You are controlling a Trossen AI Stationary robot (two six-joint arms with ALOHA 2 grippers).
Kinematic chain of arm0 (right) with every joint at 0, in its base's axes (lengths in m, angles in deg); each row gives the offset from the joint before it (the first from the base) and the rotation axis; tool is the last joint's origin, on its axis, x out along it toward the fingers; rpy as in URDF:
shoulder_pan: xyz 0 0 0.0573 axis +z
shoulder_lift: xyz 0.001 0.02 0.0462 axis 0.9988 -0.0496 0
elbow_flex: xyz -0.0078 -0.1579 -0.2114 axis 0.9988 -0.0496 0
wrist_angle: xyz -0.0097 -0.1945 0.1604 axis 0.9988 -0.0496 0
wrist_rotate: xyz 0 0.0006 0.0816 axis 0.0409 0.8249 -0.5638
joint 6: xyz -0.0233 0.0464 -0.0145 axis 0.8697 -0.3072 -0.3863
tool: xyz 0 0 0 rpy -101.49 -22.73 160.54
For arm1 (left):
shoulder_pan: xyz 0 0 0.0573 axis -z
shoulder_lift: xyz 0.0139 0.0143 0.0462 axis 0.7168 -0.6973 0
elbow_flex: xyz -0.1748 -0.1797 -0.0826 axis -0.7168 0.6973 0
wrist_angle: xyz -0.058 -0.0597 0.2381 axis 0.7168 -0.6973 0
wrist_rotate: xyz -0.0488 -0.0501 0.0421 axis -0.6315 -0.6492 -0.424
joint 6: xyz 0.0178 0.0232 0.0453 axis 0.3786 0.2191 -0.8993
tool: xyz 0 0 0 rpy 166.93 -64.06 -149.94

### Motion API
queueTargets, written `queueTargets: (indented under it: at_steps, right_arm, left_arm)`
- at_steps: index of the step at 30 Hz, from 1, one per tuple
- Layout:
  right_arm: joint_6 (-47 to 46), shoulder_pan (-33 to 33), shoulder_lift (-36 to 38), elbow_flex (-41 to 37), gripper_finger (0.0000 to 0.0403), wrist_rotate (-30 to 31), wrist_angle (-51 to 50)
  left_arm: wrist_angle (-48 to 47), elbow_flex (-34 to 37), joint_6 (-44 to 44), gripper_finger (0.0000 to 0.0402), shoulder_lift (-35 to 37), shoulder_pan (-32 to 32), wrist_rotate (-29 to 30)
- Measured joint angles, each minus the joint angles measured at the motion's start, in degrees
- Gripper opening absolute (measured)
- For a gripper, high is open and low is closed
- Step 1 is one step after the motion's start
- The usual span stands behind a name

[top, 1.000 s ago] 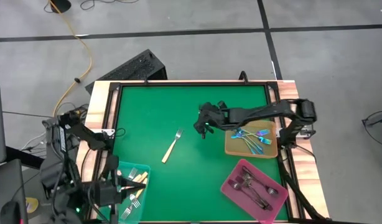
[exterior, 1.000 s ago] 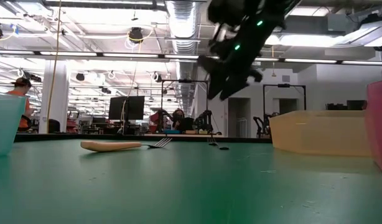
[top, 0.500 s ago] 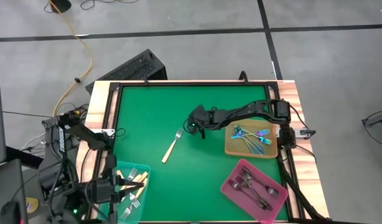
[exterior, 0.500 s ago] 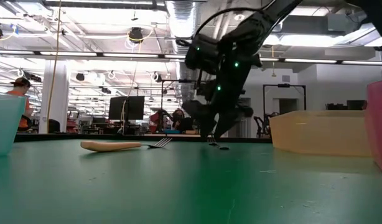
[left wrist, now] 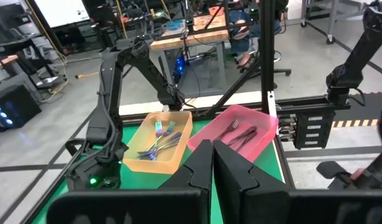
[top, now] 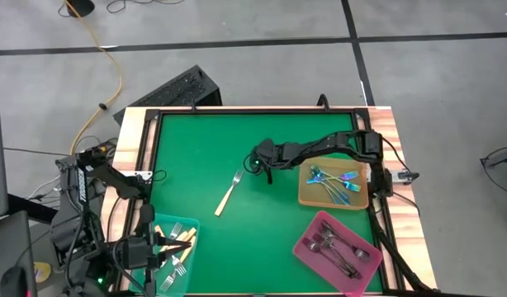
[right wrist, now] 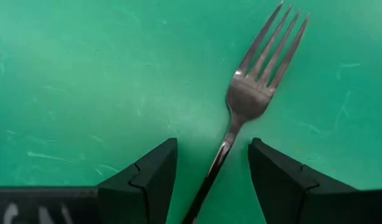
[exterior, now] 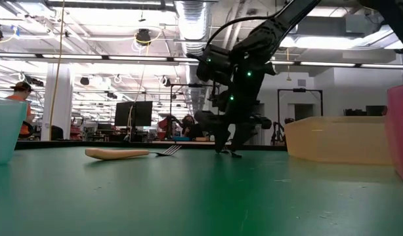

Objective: Sort silverware by color (type)
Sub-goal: Put the black fork into the pink bin

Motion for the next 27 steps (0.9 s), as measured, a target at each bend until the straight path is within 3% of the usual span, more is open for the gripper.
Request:
queueTargets:
  at_steps: [3,10,21,27]
  right_arm:
    - [-0.2,-1.2,-1.4,0.2,0.0211,-3.4,0.7]
    - [-2.5,-1.2,-4.3,0.4,0.0167,-3.8,1.0]
    - [-2.8,-0.1,-4.3,0.2,0.0027,-3.0,1.5]
    - [-0.4,0.6,-3.7,0.1,0.0025,-3.0,2.2]
  left_arm:
    - [0.0,0.0,0.0,0.0,0.0,0.0,0.0]
    - [-0.1,0.0,0.0,0.0,0.0,0.0,0.0]
    - [-0.1,0.0,0.0,0.0,0.0,0.0,0.0]
    - [-0.1,0.0,0.2,0.0,0.0,0.0,0.0]
